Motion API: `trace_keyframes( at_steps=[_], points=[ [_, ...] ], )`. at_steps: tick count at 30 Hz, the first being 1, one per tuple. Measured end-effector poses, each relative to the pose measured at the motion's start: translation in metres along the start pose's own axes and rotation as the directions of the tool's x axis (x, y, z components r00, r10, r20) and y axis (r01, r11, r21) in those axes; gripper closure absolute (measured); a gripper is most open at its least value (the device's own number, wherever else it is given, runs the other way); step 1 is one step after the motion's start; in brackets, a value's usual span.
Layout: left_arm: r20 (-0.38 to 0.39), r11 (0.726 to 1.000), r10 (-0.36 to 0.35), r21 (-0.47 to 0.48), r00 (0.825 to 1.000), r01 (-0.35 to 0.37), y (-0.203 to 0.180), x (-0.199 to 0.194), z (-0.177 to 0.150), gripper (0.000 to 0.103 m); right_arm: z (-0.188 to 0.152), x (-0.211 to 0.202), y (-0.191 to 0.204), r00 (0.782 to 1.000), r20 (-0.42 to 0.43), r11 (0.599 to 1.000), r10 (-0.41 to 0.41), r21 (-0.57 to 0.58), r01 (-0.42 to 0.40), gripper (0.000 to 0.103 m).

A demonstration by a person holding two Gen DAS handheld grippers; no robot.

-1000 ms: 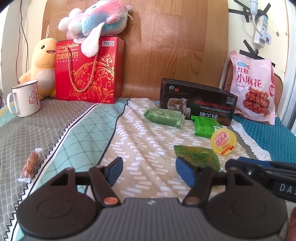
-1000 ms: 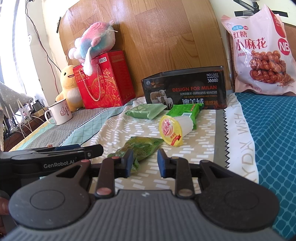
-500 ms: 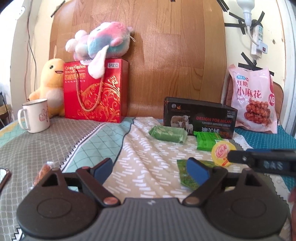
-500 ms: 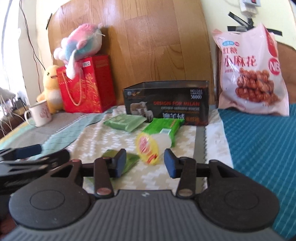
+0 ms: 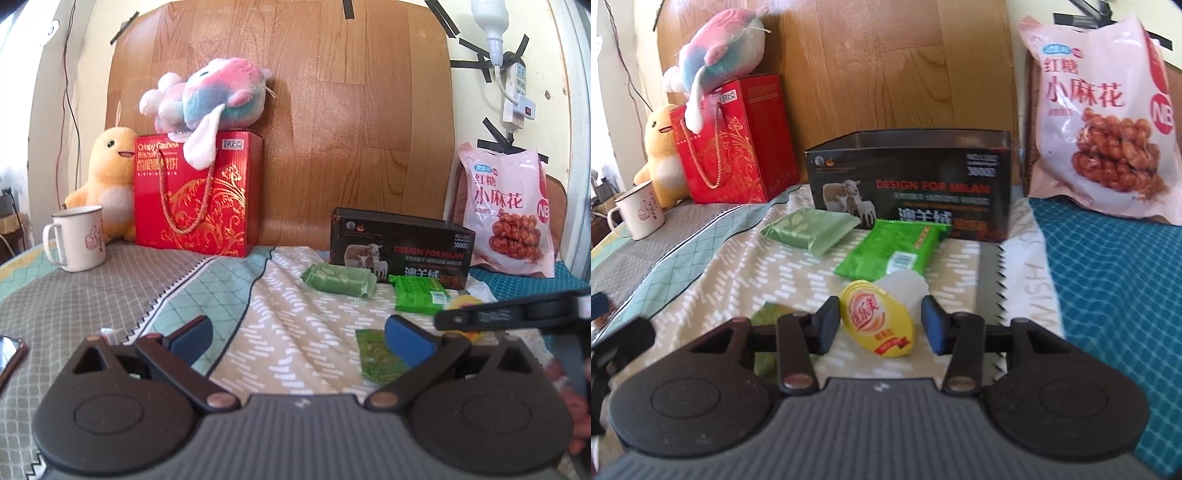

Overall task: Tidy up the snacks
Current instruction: 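Grasp the yellow-lid white cup with the left tool, then carry the cup over the black box and open the left tool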

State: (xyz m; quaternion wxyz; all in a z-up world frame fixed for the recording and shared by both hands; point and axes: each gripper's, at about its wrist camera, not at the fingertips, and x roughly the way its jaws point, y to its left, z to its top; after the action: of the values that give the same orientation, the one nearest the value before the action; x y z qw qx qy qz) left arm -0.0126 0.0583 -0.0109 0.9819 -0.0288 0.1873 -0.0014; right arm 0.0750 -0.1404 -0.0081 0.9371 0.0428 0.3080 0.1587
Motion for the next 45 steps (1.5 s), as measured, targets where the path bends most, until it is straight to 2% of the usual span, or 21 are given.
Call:
trace_keyframes(
  at_steps=[2, 4, 6, 7, 9, 10, 13, 17, 22, 25, 26, 28, 30, 36, 37, 39, 40, 41, 43, 44, 45],
  points=[
    [-0.013, 1.0, -0.02, -0.021, 1.0, 0.019, 0.004, 0.002, 0.0, 0.001, -0.006, -0.016, -0.006, 0.998, -0.002, 0.998, 0.057, -0.006, -0.057, 0.053],
    [-0.028, 0.997, -0.065, -0.051, 0.997, 0.064, 0.009, 0.005, 0.001, 0.006, -0.017, -0.034, -0.01, 0.985, -0.037, 0.983, 0.171, -0.055, -0.173, 0.053],
    [-0.054, 0.99, -0.12, -0.082, 0.991, 0.115, 0.014, 0.009, 0.001, 0.015, -0.03, -0.053, -0.009, 0.95, -0.077, 0.945, 0.301, -0.108, -0.308, 0.052],
    [-0.071, 0.985, -0.149, -0.095, 0.986, 0.142, 0.015, 0.012, 0.002, 0.017, -0.036, -0.059, -0.006, 0.936, -0.098, 0.926, 0.338, -0.142, -0.349, 0.052],
    [-0.113, 0.972, -0.219, -0.114, 0.969, 0.206, 0.015, 0.016, 0.003, 0.027, -0.049, -0.071, 0.005, 0.913, -0.143, 0.878, 0.382, -0.252, -0.407, 0.052],
    [-0.13, 0.963, -0.254, -0.131, 0.958, 0.237, 0.014, 0.016, 0.004, 0.029, -0.054, -0.076, 0.01, 0.914, -0.146, 0.862, 0.378, -0.304, -0.405, 0.047],
    [-0.16, 0.92, -0.374, -0.191, 0.914, 0.343, 0.009, 0.014, 0.008, 0.041, -0.059, -0.083, 0.013, 0.949, -0.107, 0.87, 0.297, -0.379, -0.316, 0.034],
    [-0.214, 0.87, -0.483, -0.23, 0.849, 0.437, -0.003, 0.014, 0.012, 0.059, -0.06, -0.094, 0.002, 0.97, -0.041, 0.902, 0.239, -0.362, -0.237, 0.034],
    [-0.282, 0.802, -0.591, -0.303, 0.756, 0.514, -0.011, 0.018, 0.009, 0.065, -0.063, -0.099, -0.005, 0.967, -0.027, 0.91, 0.252, -0.335, -0.246, 0.038],
    [-0.33, 0.793, -0.606, -0.318, 0.724, 0.519, -0.019, 0.021, 0.003, 0.07, -0.065, -0.097, -0.001, 0.962, -0.046, 0.905, 0.27, -0.33, -0.27, 0.044],
    [-0.339, 0.795, -0.604, -0.318, 0.721, 0.517, -0.02, 0.021, 0.001, 0.07, -0.065, -0.096, 0.0, 0.96, -0.052, 0.903, 0.274, -0.328, -0.276, 0.045],
    [-0.333, 0.795, -0.603, -0.323, 0.725, 0.513, -0.02, 0.02, -0.002, 0.069, -0.067, -0.094, 0.002, 0.955, -0.068, 0.897, 0.288, -0.33, -0.294, 0.049],
    [-0.335, 0.784, -0.617, -0.345, 0.712, 0.516, -0.018, 0.022, -0.002, 0.071, -0.069, -0.088, 0.005, 0.953, -0.092, 0.893, 0.287, -0.336, -0.301, 0.054],
    [-0.334, 0.76, -0.64, -0.402, 0.692, 0.51, -0.01, 0.031, -0.002, 0.071, -0.07, -0.079, 0.01, 0.957, -0.103, 0.893, 0.273, -0.342, -0.292, 0.054],
    [-0.335, 0.762, -0.637, -0.41, 0.694, 0.502, -0.007, 0.032, -0.001, 0.071, -0.07, -0.08, 0.01, 0.956, -0.101, 0.891, 0.275, -0.346, -0.292, 0.054],
    [-0.325, 0.769, -0.624, -0.418, 0.711, 0.483, -0.001, 0.033, 0.0, 0.071, -0.072, -0.08, 0.009, 0.955, -0.099, 0.888, 0.278, -0.353, -0.295, 0.055],
    [-0.323, 0.765, -0.627, -0.427, 0.708, 0.483, 0.001, 0.035, 0.001, 0.071, -0.072, -0.08, 0.008, 0.954, -0.101, 0.887, 0.282, -0.351, -0.299, 0.055],
    [-0.328, 0.756, -0.638, -0.438, 0.696, 0.486, 0.001, 0.037, 0.0, 0.071, -0.071, -0.08, 0.007, 0.953, -0.102, 0.887, 0.285, -0.349, -0.303, 0.055],
    [-0.338, 0.728, -0.673, -0.456, 0.658, 0.512, -0.003, 0.04, -0.002, 0.071, -0.07, -0.078, 0.006, 0.952, -0.104, 0.888, 0.288, -0.344, -0.306, 0.054],
    [-0.336, 0.73, -0.673, -0.444, 0.659, 0.52, -0.007, 0.037, -0.003, 0.065, -0.069, -0.077, 0.005, 0.951, -0.108, 0.89, 0.29, -0.336, -0.309, 0.055],
    [-0.335, 0.741, -0.663, -0.419, 0.67, 0.524, -0.011, 0.035, -0.002, 0.064, -0.068, -0.077, 0.005, 0.95, -0.109, 0.891, 0.292, -0.33, -0.311, 0.055]
  ],
)
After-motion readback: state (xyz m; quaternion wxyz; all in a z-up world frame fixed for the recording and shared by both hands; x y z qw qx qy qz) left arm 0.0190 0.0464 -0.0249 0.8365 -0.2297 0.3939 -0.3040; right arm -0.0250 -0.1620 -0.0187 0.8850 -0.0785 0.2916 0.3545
